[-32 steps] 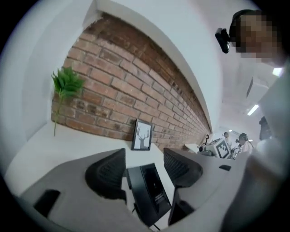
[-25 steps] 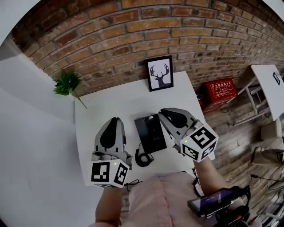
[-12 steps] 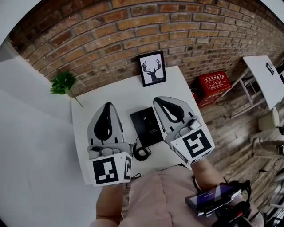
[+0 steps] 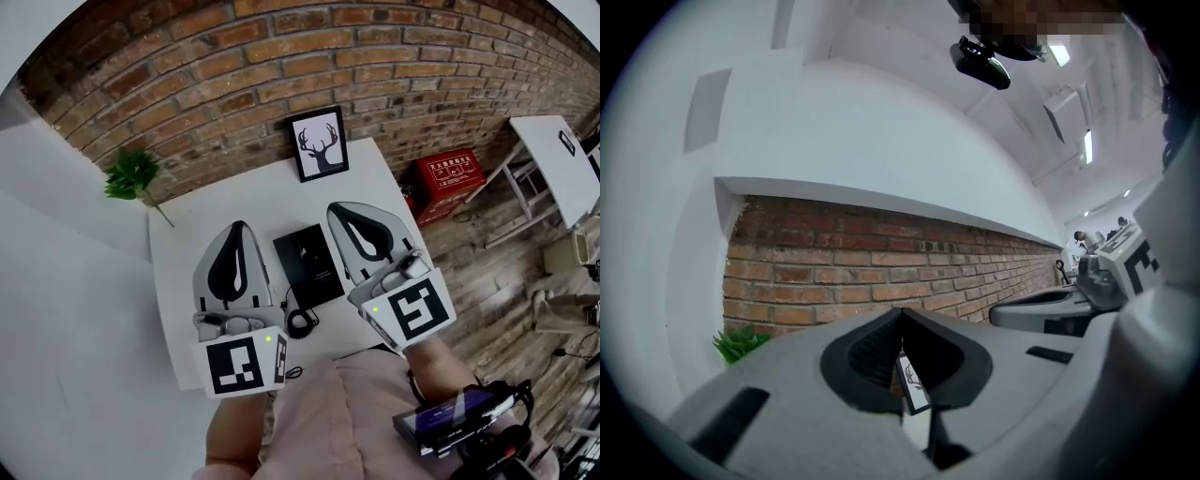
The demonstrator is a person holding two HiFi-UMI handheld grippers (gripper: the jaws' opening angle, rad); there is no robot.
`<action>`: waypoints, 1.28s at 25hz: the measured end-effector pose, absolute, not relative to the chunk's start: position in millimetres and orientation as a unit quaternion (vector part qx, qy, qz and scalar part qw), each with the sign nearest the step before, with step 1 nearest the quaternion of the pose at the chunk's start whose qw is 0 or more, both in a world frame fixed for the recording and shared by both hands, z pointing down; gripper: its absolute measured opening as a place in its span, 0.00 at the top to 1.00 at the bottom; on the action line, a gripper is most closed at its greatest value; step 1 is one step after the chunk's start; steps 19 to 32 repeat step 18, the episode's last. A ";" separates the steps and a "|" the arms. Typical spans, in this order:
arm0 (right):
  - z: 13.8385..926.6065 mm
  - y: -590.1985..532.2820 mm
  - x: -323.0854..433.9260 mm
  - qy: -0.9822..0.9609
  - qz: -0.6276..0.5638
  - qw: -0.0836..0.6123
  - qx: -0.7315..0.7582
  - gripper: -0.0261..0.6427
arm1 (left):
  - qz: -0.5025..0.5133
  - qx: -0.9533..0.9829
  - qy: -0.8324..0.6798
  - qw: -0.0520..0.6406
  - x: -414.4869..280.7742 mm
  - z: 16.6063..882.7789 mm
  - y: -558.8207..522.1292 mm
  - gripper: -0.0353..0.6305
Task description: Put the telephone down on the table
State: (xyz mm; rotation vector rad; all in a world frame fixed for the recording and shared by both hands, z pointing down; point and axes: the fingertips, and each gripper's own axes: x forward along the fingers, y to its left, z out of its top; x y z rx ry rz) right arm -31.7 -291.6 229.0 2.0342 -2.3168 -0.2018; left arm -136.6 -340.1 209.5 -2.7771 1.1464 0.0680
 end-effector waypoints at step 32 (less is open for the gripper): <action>232.6 -275.7 -32.0 -0.746 -0.053 0.026 0.663 0.96 | 0.010 -0.927 0.368 0.074 -126.6 216.1 -316.2 0.94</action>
